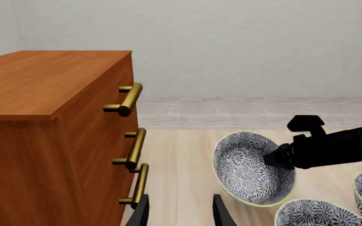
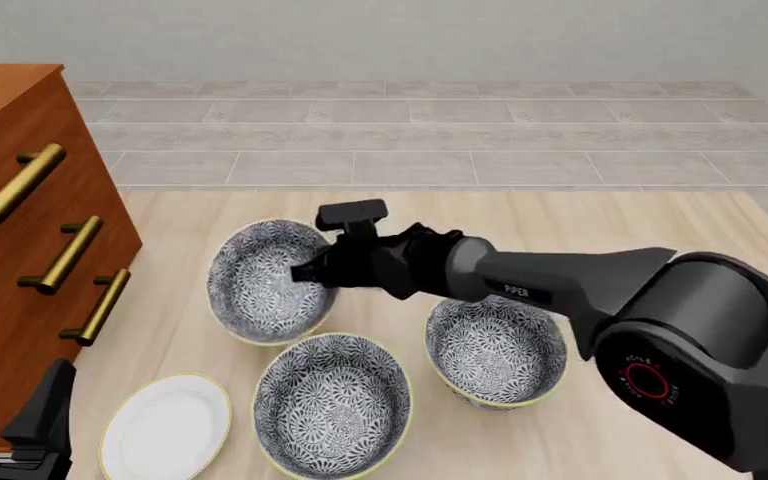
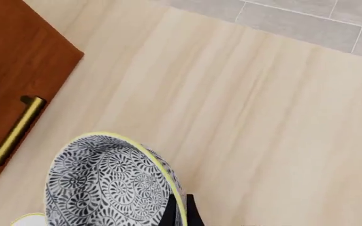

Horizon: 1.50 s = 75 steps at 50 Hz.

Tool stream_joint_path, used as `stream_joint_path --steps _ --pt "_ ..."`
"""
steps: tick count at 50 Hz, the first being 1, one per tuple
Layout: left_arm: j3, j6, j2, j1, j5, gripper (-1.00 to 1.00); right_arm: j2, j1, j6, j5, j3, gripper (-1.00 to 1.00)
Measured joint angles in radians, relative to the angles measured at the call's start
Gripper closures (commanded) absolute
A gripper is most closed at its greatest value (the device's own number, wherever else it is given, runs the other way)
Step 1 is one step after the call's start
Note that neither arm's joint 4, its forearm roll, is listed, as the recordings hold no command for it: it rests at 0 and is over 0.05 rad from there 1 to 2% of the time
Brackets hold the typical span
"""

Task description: Stack the bowl at the front on the bowl in the middle.

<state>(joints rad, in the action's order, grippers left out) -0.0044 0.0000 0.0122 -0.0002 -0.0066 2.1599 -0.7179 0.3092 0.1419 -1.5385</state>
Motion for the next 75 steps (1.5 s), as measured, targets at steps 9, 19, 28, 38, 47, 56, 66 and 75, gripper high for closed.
stream_joint_path --steps 9,19,28,38,47,56,66,75 --pt "0.0 0.0 0.0 0.0 0.0 -1.0 -0.059 -0.005 -0.005 -0.022 0.026 1.0" --pt "0.0 0.0 0.0 0.0 0.0 -1.0 -0.129 0.003 -0.012 -0.049 0.054 1.0" --pt "0.0 0.0 0.0 0.0 0.0 -1.0 -0.196 0.017 -0.035 -0.04 0.077 1.0" --pt "0.0 0.0 0.0 0.0 0.0 -1.0 -0.334 0.036 -0.074 -0.029 0.178 1.0" --pt "0.0 0.0 0.0 0.0 0.0 -1.0 -0.468 0.037 -0.103 -0.027 0.283 1.0" --pt "0.0 0.0 0.0 0.0 0.0 -1.0 -0.592 0.044 -0.112 -0.028 0.392 1.0" --pt "0.0 0.0 0.0 0.0 0.0 -1.0 -0.694 0.077 -0.113 -0.021 0.483 1.0" --pt "0.0 0.0 0.0 0.0 0.0 -1.0 -0.767 0.11 -0.118 -0.013 0.551 1.0"
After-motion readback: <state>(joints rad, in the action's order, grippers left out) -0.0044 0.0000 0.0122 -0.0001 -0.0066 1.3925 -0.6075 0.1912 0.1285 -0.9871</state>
